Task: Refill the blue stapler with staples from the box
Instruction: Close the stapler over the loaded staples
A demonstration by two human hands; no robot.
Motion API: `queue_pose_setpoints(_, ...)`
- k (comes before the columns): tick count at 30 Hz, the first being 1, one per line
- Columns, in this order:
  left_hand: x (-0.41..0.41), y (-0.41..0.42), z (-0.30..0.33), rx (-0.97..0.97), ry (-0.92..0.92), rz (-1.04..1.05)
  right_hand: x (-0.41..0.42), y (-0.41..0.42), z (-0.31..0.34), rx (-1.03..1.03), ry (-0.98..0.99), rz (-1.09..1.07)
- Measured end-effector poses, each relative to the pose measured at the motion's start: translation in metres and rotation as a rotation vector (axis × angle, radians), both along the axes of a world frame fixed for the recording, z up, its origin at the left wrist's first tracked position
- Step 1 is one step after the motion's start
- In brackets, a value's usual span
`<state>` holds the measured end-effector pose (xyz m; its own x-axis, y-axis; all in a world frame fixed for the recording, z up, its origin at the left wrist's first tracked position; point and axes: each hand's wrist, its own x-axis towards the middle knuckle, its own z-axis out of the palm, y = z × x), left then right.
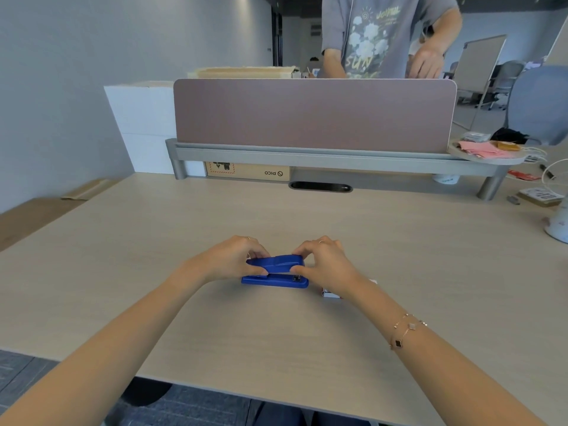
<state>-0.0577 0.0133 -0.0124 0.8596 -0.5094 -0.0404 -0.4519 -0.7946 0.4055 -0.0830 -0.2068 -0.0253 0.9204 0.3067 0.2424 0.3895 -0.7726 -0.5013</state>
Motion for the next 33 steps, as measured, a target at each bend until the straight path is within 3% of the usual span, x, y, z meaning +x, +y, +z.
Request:
queue_pose_setpoints(18, -0.004, -0.001, -0.013, -0.094, -0.006, 0.067, -0.008, 0.001, -0.011, 0.019, 0.053, -0.029)
queue_pose_setpoints(26, -0.009, 0.001, -0.013, -0.157, 0.017, 0.081, -0.009, 0.004, -0.005, -0.05, 0.025, -0.039)
queue_pose_setpoints(33, -0.008, 0.012, -0.014, -0.231, 0.042, 0.167, -0.007, 0.006, -0.001, -0.152, 0.124, -0.048)
